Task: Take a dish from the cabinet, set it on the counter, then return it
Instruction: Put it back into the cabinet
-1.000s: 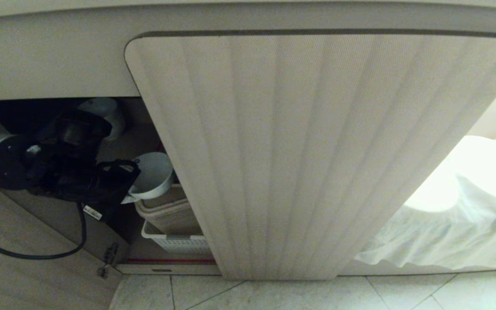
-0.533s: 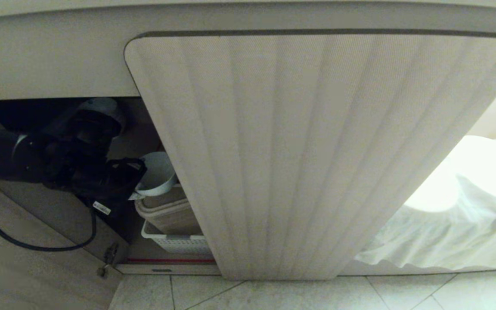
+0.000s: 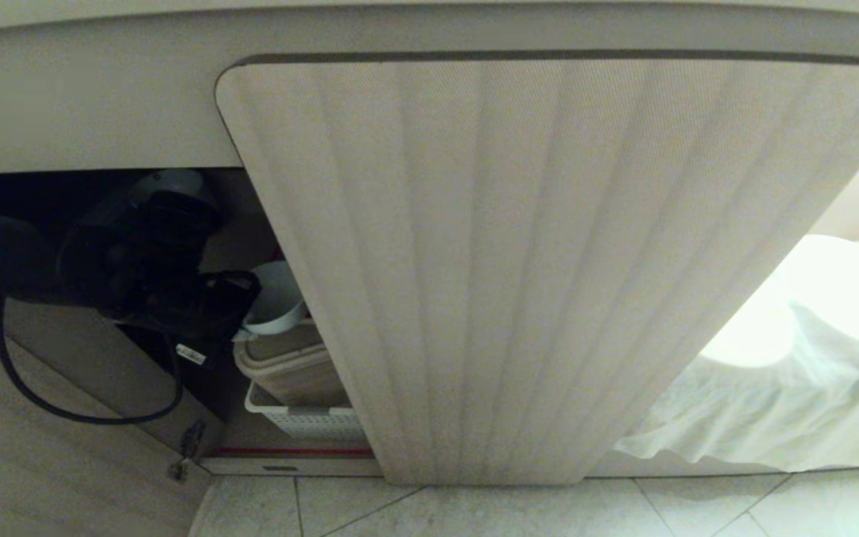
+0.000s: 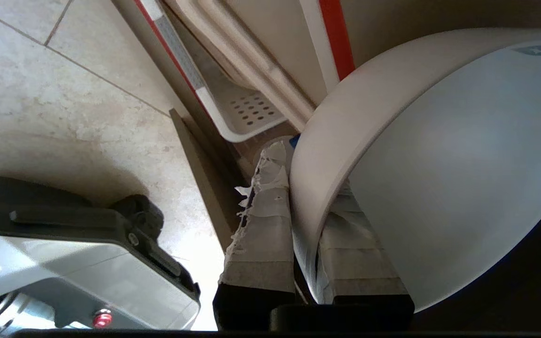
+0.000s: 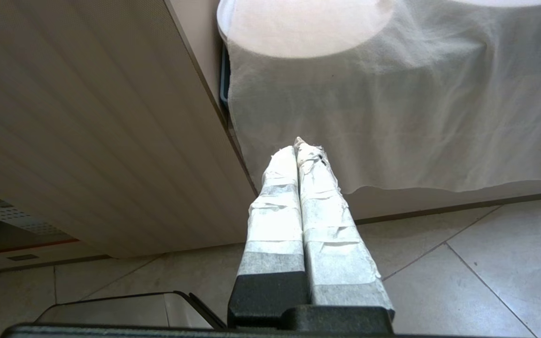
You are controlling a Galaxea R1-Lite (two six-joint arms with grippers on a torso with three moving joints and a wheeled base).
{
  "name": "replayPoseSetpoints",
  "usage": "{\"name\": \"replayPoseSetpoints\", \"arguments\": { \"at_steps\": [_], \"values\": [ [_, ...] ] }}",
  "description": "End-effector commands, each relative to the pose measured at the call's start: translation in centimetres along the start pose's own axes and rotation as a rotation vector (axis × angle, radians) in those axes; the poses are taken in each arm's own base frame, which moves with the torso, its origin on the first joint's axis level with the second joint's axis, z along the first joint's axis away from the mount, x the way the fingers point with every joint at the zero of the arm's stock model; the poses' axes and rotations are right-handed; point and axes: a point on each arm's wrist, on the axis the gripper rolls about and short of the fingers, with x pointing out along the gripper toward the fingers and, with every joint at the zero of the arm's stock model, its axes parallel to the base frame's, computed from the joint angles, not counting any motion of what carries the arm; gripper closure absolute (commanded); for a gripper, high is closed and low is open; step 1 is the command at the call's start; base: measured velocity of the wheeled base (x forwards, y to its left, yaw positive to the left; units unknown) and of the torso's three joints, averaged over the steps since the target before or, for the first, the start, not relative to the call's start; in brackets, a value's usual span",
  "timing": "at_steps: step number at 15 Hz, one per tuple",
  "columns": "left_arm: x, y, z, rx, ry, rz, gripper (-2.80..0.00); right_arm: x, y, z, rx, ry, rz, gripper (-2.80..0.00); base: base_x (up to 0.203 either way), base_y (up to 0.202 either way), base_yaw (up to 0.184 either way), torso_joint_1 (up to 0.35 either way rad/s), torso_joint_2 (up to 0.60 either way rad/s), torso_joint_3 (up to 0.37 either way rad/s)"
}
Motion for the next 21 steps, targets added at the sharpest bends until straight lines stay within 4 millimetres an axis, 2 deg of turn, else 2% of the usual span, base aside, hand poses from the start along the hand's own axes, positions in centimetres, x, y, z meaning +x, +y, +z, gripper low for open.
{"name": "replayPoseSetpoints", "arguments": {
  "at_steps": [1, 6, 13, 21],
  "values": [
    [0.6, -0.1, 0.7, -0.02, -0.014, 0.007, 0.0, 0.0, 0.0, 0.0, 0.001, 0.0, 0.0, 0.0, 0.0, 0.0, 0.0, 0.0, 0.0, 0.0],
    [0.9, -1.4, 2.3, -0.041, -0.063, -0.028, 0.0, 0.0, 0.0, 0.0, 0.001, 0.0, -0.001, 0.0, 0.0, 0.0, 0.0, 0.0, 0.0, 0.0],
    [1.0, -2.2, 2.7, -0.034, -0.069, -0.033, 0.0, 0.0, 0.0, 0.0, 0.001, 0.0, -0.001, 0.0, 0.0, 0.0, 0.0, 0.0, 0.0, 0.0],
    [1.5, -2.9, 4.7, -0.068, -0.084, 0.006, 0.0, 0.0, 0.0, 0.0, 0.001, -0.002, 0.0, 0.0, 0.0, 0.0, 0.0, 0.0, 0.0, 0.0]
  ]
}}
